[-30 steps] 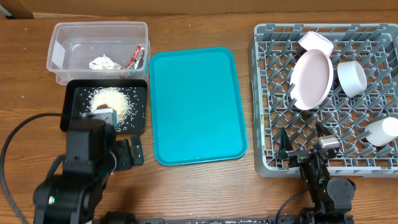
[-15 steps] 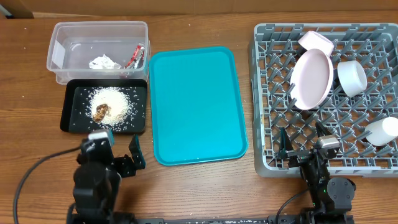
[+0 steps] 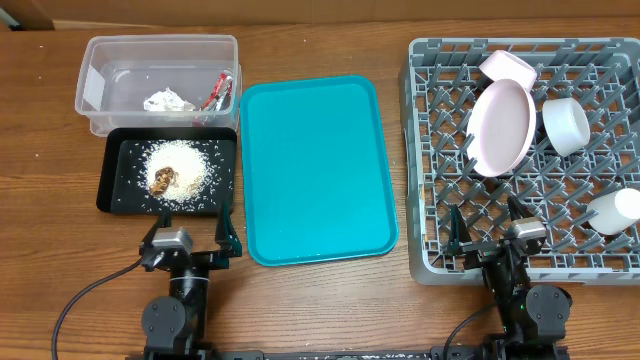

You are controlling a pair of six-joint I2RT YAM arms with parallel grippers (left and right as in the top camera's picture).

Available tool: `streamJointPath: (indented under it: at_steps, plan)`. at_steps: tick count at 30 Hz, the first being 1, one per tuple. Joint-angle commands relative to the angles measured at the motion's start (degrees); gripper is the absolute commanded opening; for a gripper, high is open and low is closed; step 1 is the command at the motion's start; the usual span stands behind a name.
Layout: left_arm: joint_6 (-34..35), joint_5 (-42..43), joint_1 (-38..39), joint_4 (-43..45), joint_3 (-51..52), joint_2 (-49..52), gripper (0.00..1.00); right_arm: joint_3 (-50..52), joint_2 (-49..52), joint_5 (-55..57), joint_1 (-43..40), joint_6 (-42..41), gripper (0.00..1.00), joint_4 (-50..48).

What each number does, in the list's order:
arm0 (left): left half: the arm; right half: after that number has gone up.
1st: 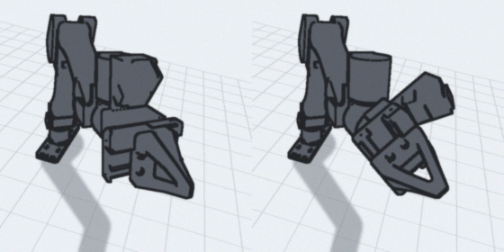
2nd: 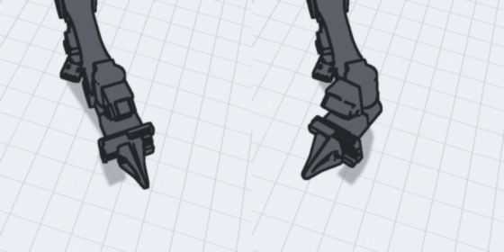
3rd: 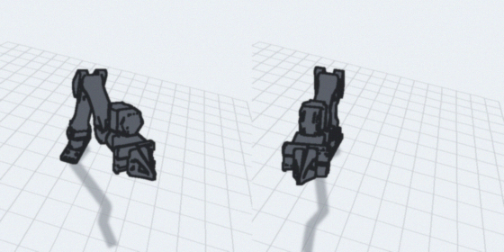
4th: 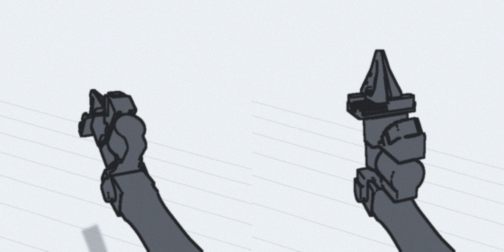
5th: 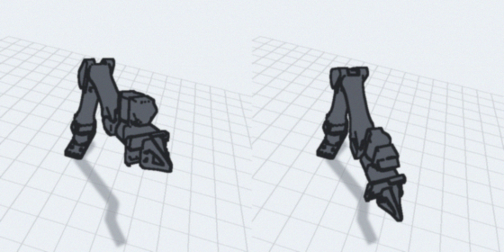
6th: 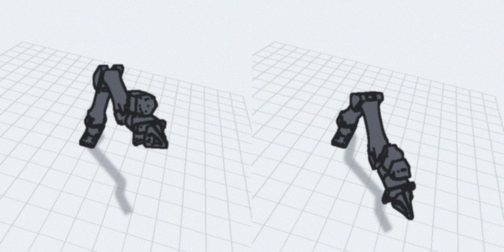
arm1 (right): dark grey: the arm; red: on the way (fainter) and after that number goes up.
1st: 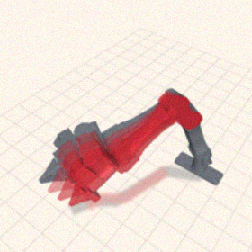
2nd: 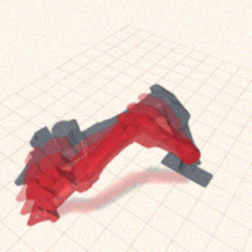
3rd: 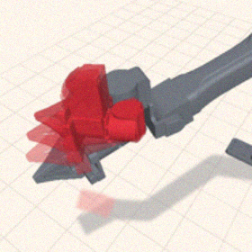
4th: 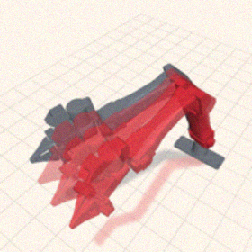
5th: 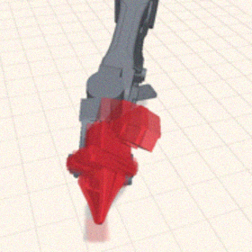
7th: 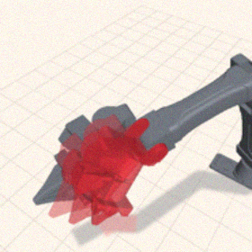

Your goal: Sort waste into correct bins and load items into the dishwasher

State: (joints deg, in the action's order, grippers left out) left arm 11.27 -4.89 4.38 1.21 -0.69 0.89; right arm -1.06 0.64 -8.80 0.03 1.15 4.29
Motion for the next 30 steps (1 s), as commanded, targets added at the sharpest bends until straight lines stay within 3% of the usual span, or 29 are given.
streamJointPath:
  at_steps: [1,30]
  plan:
    - [-5.1,3.3,-0.9,-5.0,0.5,-0.7,1.0,0.6,-0.5,-0.3,-0.3,0.2,1.0,-0.3]
    - [-5.5,4.3,-1.5,-5.6,0.4,-0.7,1.0,0.6,-0.5,-0.3,-0.3,0.2,1.0,-0.3]
